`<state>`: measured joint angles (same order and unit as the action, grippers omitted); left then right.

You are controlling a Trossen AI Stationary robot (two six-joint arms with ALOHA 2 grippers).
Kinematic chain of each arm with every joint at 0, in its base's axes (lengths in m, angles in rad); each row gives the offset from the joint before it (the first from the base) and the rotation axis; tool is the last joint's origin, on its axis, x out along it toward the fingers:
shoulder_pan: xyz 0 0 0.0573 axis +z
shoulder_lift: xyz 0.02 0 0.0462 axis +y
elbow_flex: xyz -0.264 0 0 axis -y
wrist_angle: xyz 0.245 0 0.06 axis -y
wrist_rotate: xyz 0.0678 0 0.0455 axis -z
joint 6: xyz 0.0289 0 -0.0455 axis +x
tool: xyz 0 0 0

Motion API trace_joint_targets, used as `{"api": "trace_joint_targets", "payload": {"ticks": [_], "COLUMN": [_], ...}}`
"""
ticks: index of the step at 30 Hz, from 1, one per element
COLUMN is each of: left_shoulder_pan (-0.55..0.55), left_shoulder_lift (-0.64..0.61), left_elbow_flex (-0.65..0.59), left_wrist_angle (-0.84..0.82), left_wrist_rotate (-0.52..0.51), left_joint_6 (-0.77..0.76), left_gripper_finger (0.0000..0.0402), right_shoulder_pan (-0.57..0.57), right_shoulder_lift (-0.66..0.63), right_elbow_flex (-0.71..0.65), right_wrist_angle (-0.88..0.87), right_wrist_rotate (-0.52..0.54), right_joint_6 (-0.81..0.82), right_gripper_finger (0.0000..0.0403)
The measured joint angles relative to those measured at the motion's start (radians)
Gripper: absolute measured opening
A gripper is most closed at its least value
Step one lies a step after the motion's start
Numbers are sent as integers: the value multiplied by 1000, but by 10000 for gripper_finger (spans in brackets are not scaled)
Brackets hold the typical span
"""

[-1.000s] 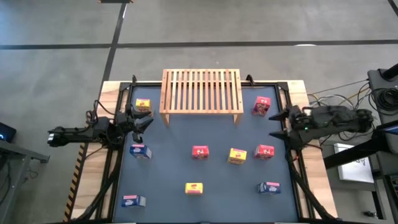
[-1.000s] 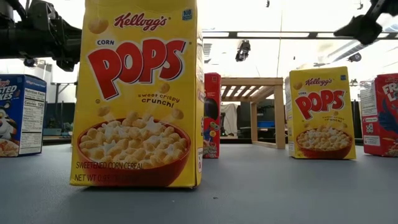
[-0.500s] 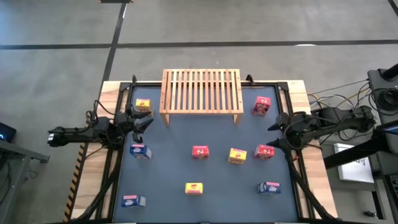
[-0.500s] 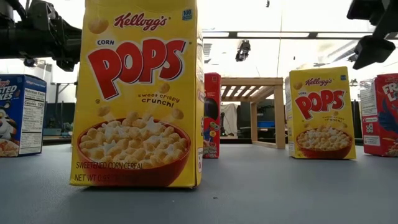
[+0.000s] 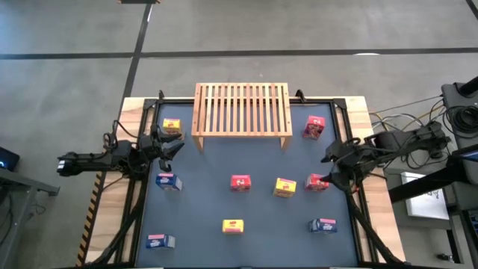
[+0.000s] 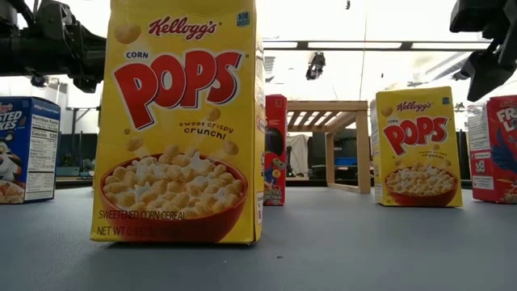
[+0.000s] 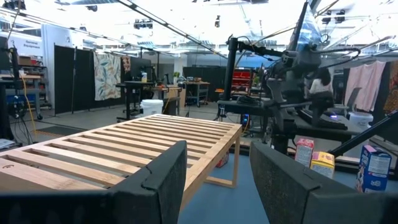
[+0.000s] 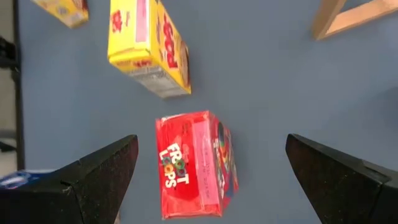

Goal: Stack cereal on shelf
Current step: Put the bottom right red cereal box on the shelf

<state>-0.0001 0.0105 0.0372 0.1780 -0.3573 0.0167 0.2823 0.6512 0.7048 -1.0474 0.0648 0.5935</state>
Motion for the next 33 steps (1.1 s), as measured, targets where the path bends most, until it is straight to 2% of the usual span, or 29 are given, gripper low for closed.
{"api": "trace_joint_targets", "payload": {"ticks": [7,13,18,33], "left_shoulder_pan": [0,0,0,0], "left_shoulder_lift": [0,0,0,0], "left_elbow_flex": [0,0,0,0], "left_wrist_angle": [0,0,0,0], "left_wrist_rotate": [0,0,0,0], "left_joint_6": [0,0,0,0], "left_gripper_finger": [160,160,160,160], "right_shoulder_pan": [152,262,286,285], "right_shoulder_lift": [93,118,114,137], "right_elbow_flex": [2,15,28,28], "right_wrist_angle": [-40,-90,-116,-96], "right_wrist_rotate": [107,189,198,199], "right_joint_6": [107,237,314,281], "right_gripper_finger": [398,398,398,398]}}
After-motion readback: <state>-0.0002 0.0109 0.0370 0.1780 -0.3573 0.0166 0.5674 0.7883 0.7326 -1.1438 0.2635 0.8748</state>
